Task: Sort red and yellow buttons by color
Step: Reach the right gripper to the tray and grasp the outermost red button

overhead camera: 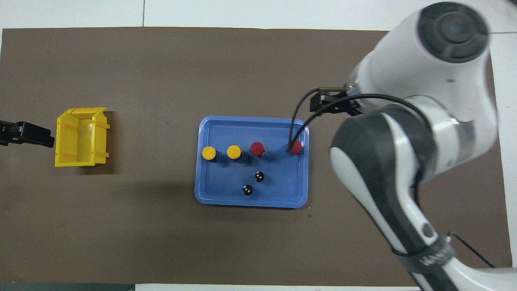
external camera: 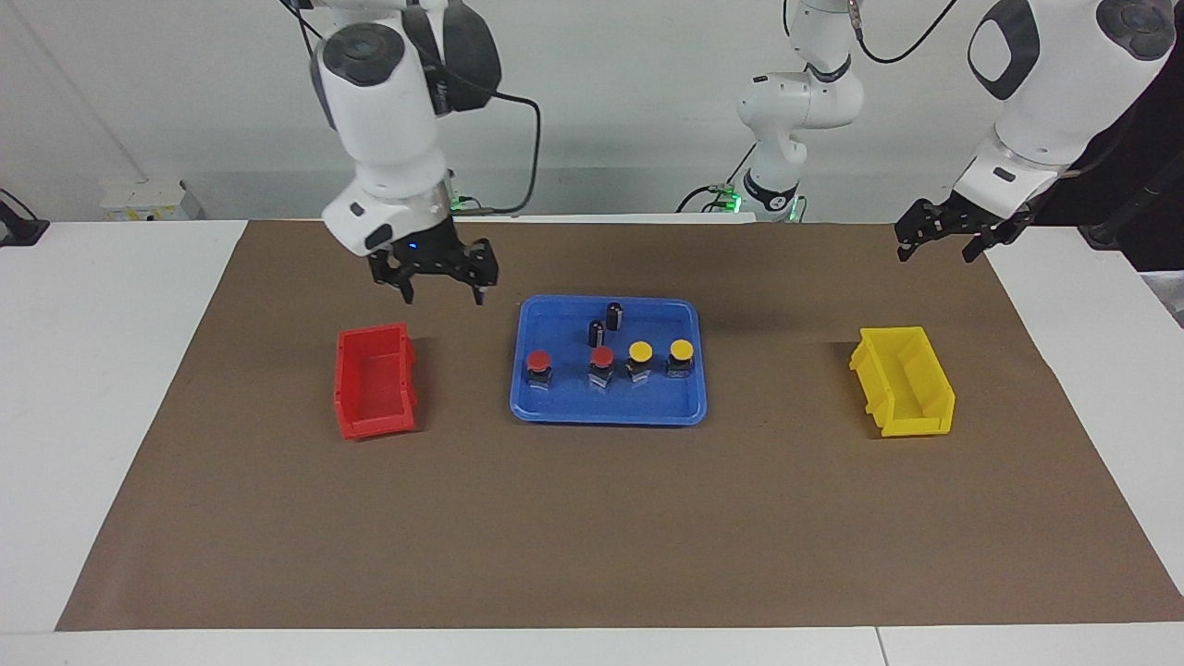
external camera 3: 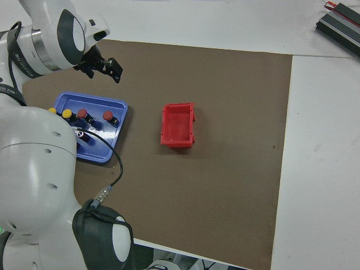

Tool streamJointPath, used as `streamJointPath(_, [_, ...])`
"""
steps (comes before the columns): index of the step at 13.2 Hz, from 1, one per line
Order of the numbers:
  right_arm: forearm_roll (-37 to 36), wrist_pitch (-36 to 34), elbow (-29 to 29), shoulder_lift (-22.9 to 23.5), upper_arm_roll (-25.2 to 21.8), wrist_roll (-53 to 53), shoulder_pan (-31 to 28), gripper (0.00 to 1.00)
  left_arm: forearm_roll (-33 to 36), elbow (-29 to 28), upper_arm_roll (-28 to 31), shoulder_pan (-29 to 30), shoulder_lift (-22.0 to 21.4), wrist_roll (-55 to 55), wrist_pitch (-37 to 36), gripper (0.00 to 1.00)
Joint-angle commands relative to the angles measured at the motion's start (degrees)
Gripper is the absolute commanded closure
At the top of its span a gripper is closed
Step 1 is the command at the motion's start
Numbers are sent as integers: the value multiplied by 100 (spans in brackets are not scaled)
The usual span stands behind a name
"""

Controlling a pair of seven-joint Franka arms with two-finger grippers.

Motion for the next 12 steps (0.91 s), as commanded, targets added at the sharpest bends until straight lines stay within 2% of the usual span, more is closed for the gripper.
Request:
streamJointPath(1, [-50,1135,-817,111,-10,526,342,0,-43,-364,-9,51,-277,48,230,0])
streamJointPath(3, [-216,1760,-1521,76,-10,544,510,0,-43,-399,-9,51,-277,47,274,0])
streamJointPath(7, [-410,1947,-1980,49,-10,641,572,0,-43,-408,-9,33,-286,39,353,0])
streamJointPath(9, [-419,2253,-2287,-38,-10,624,564,1,-43,-513,-9,33,-339,39,467,0])
streamJointPath(12, [-428,2475,-2482,-39,-10,606,572,23,-43,-610,-9,42,-365,47,564,0])
